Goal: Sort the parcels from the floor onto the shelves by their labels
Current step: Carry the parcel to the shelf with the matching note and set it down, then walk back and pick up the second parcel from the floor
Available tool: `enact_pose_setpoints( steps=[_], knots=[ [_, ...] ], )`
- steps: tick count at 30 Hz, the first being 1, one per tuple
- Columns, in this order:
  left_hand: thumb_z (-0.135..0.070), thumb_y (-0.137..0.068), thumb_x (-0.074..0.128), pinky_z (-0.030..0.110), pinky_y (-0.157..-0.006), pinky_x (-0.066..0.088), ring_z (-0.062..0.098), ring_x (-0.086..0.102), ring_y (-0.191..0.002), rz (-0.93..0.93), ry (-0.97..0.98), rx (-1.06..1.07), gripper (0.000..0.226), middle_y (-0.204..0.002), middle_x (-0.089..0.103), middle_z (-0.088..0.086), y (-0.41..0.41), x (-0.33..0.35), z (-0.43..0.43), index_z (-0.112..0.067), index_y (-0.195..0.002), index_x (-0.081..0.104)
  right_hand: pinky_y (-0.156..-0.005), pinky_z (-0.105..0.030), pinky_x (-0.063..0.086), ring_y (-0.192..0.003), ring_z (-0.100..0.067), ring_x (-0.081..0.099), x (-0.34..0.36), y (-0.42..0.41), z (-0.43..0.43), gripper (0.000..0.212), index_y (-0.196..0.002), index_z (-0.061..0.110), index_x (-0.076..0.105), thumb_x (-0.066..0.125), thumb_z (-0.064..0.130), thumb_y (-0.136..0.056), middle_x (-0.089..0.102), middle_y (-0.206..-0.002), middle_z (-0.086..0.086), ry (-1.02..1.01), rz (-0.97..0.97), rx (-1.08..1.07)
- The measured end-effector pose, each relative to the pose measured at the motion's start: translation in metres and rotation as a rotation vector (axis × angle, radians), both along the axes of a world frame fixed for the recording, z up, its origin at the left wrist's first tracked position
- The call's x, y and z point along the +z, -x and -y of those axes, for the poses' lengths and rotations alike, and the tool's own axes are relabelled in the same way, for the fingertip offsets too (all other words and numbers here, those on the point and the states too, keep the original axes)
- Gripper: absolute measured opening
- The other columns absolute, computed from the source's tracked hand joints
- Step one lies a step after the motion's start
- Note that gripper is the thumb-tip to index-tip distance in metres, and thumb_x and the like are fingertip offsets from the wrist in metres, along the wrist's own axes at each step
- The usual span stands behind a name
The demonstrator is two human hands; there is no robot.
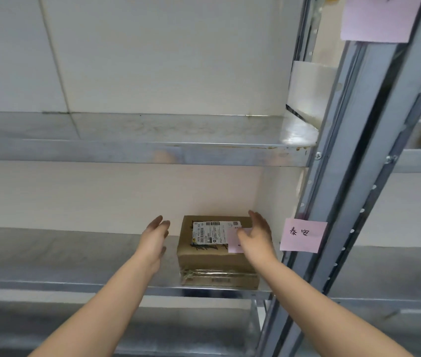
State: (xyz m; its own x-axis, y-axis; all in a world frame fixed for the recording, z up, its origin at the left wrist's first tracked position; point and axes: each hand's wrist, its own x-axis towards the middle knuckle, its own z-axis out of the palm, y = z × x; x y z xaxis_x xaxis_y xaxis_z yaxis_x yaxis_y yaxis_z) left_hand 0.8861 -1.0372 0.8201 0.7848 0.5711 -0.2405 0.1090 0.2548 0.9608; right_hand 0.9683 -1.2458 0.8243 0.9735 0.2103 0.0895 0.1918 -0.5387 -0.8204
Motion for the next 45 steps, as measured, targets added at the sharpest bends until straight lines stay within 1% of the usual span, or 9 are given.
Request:
enact_pose_setpoints(
  steps=[5,12,15,19,23,27,37,42,45],
  knots=[
    [-0.020,-0.096,0.048,0.043,-0.108,0.029,0.021,0.044,-0.130,0.061,-0.030,0.086,0.044,-0.142,0.048,0.005,0.019,0.027,-0.015,-0.018,-0.139,0.040,-0.114,-0.036,0.030,-0.138,-0.025,0.034,0.027,0.005,-0.022,0.057,-0.143,0.014,0.036,0.053,0.012,-0.089,0.035,-0.152,-0.009,-0.103,0.027,0.087],
    [-0.021,-0.096,0.047,0.038,-0.103,0.031,0.019,0.046,-0.129,0.089,-0.095,0.230,0.044,-0.141,0.049,0.002,0.062,0.049,-0.031,-0.018,-0.140,0.041,-0.108,-0.033,0.032,-0.136,-0.025,0.036,0.039,0.022,-0.065,0.054,-0.142,0.018,0.037,0.053,0.015,-0.090,0.035,-0.150,-0.008,-0.177,-0.018,0.252],
    [-0.020,-0.096,0.046,0.034,-0.096,0.033,0.018,0.046,-0.128,0.072,-0.160,0.305,0.044,-0.141,0.049,0.003,0.081,0.054,-0.036,-0.016,-0.140,0.040,-0.107,-0.035,0.038,-0.119,-0.023,0.049,0.043,0.034,-0.088,0.054,-0.141,0.016,0.039,0.054,0.015,-0.089,0.038,-0.148,-0.010,-0.213,-0.028,0.340],
    [-0.016,-0.096,0.047,0.031,-0.105,0.030,0.019,0.044,-0.130,0.072,-0.245,0.413,0.044,-0.143,0.047,0.007,0.111,0.060,-0.045,-0.012,-0.139,0.040,-0.109,-0.029,0.027,-0.137,-0.023,0.035,0.044,0.050,-0.122,0.056,-0.141,0.017,0.038,0.055,0.017,-0.089,0.037,-0.150,-0.007,-0.234,-0.057,0.479],
    [-0.006,-0.093,0.053,0.024,-0.099,0.034,0.022,0.045,-0.129,0.075,-0.352,0.500,0.047,-0.141,0.047,0.016,0.151,0.066,-0.054,-0.004,-0.137,0.039,-0.101,-0.023,0.024,-0.140,-0.020,0.032,0.045,0.074,-0.157,0.059,-0.144,0.017,0.033,0.054,0.019,-0.089,0.035,-0.152,-0.003,-0.257,-0.104,0.636],
    [-0.004,-0.088,0.059,0.025,-0.100,0.035,0.022,0.045,-0.129,0.054,-0.387,0.574,0.052,-0.142,0.046,0.017,0.194,0.067,-0.068,-0.003,-0.136,0.040,-0.108,-0.026,0.025,-0.139,-0.019,0.034,0.048,0.107,-0.189,0.059,-0.144,0.012,0.032,0.056,0.015,-0.090,0.037,-0.151,-0.006,-0.289,-0.124,0.766],
    [-0.008,-0.087,0.062,0.041,-0.110,0.036,0.023,0.043,-0.130,-0.022,-0.453,0.754,0.054,-0.143,0.045,0.014,0.303,0.077,-0.130,-0.008,-0.136,0.040,-0.101,-0.024,0.032,-0.131,-0.023,0.044,0.055,0.198,-0.292,0.051,-0.141,0.009,0.036,0.053,0.012,-0.093,0.046,-0.144,-0.013,-0.336,-0.211,0.995],
    [-0.007,-0.088,0.061,0.023,-0.096,0.036,0.022,0.046,-0.127,-0.036,-0.434,0.843,0.054,-0.142,0.046,0.013,0.356,0.080,-0.169,-0.006,-0.137,0.039,-0.095,-0.020,0.033,-0.129,-0.023,0.047,0.054,0.242,-0.347,0.048,-0.139,0.007,0.040,0.053,0.010,-0.093,0.048,-0.141,-0.015,-0.318,-0.235,1.073],
    [-0.007,-0.089,0.060,0.022,-0.093,0.038,0.020,0.050,-0.121,-0.045,-0.456,0.856,0.051,-0.139,0.049,0.015,0.385,0.078,-0.192,-0.004,-0.136,0.041,-0.094,-0.021,0.034,-0.127,-0.024,0.048,0.054,0.268,-0.380,0.047,-0.138,0.006,0.040,0.053,0.009,-0.093,0.049,-0.139,-0.017,-0.329,-0.248,1.086]
  ],
)
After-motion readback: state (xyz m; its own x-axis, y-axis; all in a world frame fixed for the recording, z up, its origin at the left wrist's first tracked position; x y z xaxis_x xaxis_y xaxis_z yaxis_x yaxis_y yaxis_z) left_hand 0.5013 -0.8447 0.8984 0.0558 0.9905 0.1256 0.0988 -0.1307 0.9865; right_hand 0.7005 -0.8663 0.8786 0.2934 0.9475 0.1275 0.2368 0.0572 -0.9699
